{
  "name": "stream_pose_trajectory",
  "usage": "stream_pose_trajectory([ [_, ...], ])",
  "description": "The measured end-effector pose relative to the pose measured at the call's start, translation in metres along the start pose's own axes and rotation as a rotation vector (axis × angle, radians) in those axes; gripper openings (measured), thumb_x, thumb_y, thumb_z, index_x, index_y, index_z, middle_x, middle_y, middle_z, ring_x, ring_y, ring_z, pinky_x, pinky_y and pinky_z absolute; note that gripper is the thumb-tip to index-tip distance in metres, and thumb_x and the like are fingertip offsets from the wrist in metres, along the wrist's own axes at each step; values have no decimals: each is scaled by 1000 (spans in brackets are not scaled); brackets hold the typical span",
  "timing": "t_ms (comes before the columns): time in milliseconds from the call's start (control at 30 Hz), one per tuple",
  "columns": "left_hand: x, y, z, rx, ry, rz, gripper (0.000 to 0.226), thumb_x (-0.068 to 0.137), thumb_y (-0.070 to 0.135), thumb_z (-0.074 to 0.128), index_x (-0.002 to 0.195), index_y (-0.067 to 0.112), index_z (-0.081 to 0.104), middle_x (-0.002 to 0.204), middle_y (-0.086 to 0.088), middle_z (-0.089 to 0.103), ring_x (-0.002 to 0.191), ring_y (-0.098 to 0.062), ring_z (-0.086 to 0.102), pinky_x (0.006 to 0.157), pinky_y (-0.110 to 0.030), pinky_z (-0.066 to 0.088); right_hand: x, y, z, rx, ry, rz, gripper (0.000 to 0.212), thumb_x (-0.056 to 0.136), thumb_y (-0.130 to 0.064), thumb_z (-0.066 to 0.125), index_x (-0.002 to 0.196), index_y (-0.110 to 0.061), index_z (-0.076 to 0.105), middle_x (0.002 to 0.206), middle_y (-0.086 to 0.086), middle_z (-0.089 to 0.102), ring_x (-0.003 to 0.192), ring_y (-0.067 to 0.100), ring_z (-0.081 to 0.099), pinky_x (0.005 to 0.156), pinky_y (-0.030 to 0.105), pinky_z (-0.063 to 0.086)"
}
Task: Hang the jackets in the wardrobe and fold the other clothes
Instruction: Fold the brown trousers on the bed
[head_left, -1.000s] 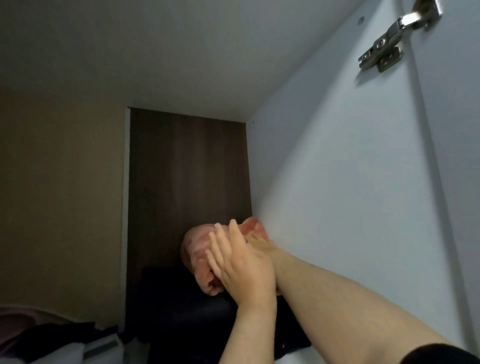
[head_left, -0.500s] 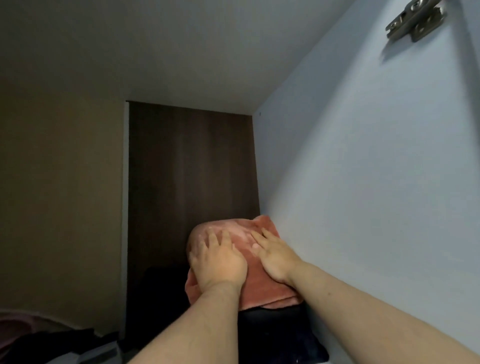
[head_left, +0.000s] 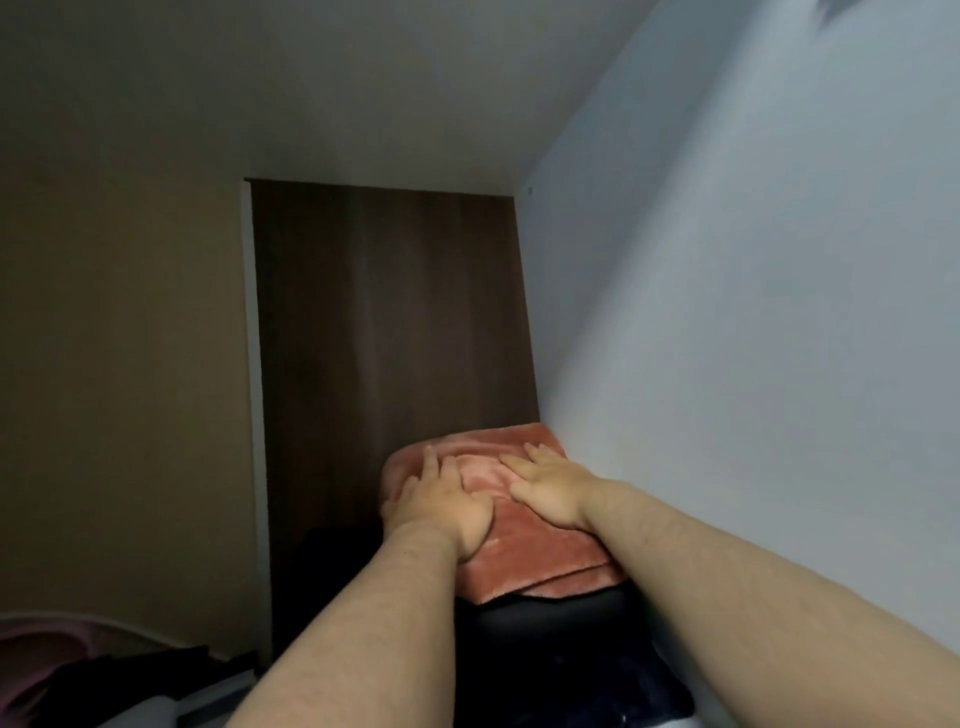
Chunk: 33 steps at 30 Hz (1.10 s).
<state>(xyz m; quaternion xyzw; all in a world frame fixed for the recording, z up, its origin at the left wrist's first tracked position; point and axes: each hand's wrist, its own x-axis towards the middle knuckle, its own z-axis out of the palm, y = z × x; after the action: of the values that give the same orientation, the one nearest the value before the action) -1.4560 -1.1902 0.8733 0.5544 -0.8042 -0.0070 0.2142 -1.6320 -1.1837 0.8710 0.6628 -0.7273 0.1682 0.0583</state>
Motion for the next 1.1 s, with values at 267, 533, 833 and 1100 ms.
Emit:
stream_pose_trajectory([
  [267,2,-5,4,-7,-165,-165,66,94,55,17,155,34,25,164,-3,18,149,-31,20,116,-46,21,-3,-4,15,377,-107,126,55,87,-55,43,136,-35,57,146,1,51,132,22,47,115,41,31],
  [533,-2,-3,11,88,-98,-59,67,93,51,11,154,29,29,163,0,21,148,-29,18,114,-47,20,-11,1,22,502,-61,169,47,87,-56,43,126,-40,62,140,-2,56,124,20,52,107,34,36],
  [833,-7,12,15,240,63,15,62,99,38,21,154,9,26,159,-23,22,141,-40,30,112,-47,28,-30,4,22,171,97,67,60,102,-52,25,158,-29,21,163,5,25,149,22,24,122,35,17],
  [1100,-29,47,1,314,132,-21,60,98,23,24,155,4,18,160,-25,18,145,-44,18,115,-58,16,-118,7,6,176,269,74,53,104,-38,39,153,-19,34,151,12,44,137,24,43,114,24,27],
])
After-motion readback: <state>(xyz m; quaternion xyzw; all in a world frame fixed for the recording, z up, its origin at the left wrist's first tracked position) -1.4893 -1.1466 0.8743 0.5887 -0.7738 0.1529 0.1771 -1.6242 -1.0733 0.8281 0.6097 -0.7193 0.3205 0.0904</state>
